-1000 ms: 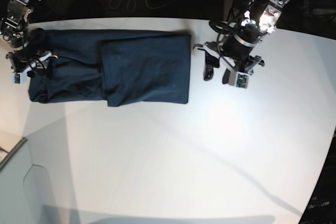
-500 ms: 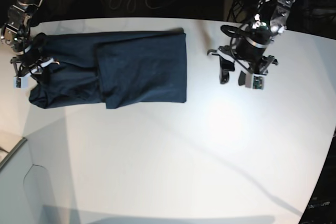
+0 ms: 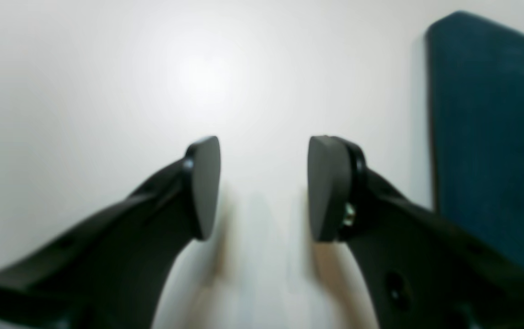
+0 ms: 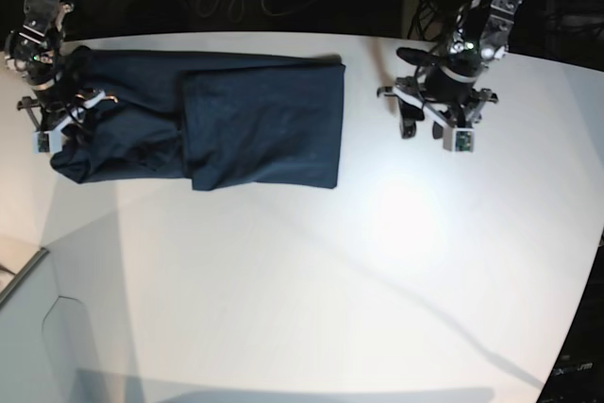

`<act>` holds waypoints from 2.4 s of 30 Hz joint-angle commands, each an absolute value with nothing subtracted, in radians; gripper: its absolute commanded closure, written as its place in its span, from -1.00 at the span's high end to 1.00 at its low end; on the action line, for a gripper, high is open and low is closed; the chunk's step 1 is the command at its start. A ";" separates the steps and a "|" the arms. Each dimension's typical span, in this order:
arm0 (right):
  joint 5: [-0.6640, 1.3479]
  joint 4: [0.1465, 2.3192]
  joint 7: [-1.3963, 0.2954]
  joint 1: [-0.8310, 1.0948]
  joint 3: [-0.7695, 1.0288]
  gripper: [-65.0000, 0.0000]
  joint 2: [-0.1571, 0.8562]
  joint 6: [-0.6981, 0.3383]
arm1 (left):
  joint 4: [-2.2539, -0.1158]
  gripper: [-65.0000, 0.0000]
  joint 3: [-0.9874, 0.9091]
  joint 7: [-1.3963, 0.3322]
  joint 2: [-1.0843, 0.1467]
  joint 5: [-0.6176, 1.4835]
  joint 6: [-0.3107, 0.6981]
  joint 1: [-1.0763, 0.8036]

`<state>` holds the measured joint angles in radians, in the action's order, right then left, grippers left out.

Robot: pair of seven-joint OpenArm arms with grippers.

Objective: Layout the t-shirt on the table in an organized manner, then fold the t-shirt properly
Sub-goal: 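Grasp the strip end with the right gripper and fold it over the shirt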

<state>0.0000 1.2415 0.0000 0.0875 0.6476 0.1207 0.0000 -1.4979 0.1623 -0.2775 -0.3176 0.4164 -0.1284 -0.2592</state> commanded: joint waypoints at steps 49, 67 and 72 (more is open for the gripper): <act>-0.133 1.727 -0.116 0.295 -0.087 -1.00 0.015 -0.698 | -1.353 -0.09 0.257 -0.257 -0.200 0.415 -0.130 -0.076; -0.134 1.532 -0.116 0.137 -0.084 -1.00 0.070 -0.698 | -1.449 -0.09 0.248 -0.259 -0.282 0.437 -0.130 -0.148; -0.134 1.497 -0.116 0.116 -0.090 -1.00 0.071 -0.698 | -1.517 -0.09 0.248 -0.257 -0.363 0.558 -0.130 -0.185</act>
